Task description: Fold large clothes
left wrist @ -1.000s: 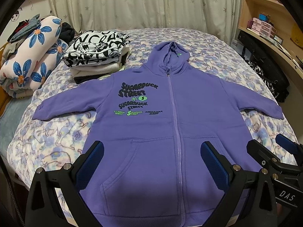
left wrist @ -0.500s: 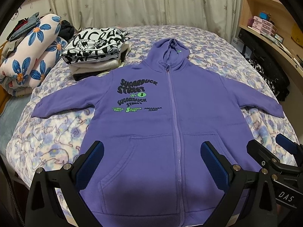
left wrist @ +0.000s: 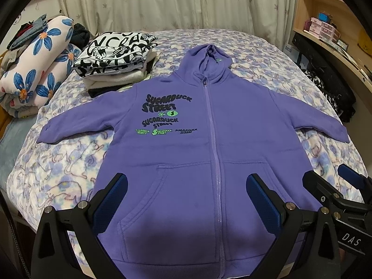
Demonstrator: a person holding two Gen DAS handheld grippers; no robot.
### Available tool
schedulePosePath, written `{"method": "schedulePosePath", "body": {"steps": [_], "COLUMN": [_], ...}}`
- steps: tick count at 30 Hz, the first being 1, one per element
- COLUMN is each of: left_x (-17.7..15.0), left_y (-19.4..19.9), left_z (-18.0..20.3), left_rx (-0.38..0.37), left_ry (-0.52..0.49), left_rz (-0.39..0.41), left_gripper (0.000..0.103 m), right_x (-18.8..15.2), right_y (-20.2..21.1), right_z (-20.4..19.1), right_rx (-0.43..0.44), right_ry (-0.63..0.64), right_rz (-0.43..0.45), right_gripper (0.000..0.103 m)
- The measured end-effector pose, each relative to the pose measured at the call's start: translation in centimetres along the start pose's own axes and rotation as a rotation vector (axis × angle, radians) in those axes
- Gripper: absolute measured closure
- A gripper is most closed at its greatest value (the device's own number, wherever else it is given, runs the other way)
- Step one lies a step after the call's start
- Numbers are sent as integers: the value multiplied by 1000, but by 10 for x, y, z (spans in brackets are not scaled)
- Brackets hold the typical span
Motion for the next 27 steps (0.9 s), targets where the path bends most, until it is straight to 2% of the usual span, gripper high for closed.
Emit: {"method": "schedulePosePath", "body": {"steps": [9, 15, 22, 24, 27], "left_x": [-1, 5, 22, 28, 42], "left_y": [-8, -14, -25, -28, -30], "left_z": [7, 16, 32, 39, 51], "left_rx": [1, 4, -14, -17, -26], "left_ry": [-18, -40, -62, -68, -71], "left_rz": [-4, 10, 31, 42, 64], "left_gripper": [2, 2, 2, 2, 6], "right_x": [-3, 5, 15, 19, 25], "right_y": [-9, -9, -19, -21, -25], "right_z": [3, 16, 34, 38, 51], "right_rx": [-7, -40, 52, 99, 110], "right_ry": [-12, -16, -91, -109, -131], "right_rz": [-5, 26, 35, 41, 36], "right_gripper": [0, 0, 1, 6, 11]}}
Point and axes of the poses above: each gripper's, at about its wrist camera, not at the fingertips, and y roughly against the way its jaws point, z to its right, x to its top, the point moved 10 cm from there along -y, roughly the way its jaws point, and after that the axes turned 8 degrees about y, right-handed, at the moved point
